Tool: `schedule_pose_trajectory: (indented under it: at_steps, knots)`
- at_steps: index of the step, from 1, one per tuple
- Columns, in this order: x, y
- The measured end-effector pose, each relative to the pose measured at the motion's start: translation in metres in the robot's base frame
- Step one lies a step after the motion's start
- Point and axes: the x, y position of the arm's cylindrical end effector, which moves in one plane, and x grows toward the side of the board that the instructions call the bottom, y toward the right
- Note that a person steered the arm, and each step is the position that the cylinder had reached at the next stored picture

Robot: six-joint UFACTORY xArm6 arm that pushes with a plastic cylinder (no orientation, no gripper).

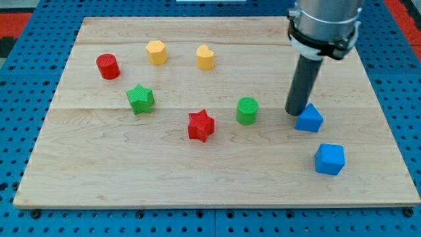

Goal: Slide the red star along with the green circle towards the bottom right

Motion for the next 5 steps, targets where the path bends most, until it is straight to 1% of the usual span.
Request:
schedule_pose_trajectory:
  at_steps: [1, 2, 3, 4, 5]
  knots:
    - [-0.010, 0.012]
    - [0.010, 0.027]
    - [0.020, 0.025]
    - [-0.048, 0.025]
    - [-0.098, -0.030]
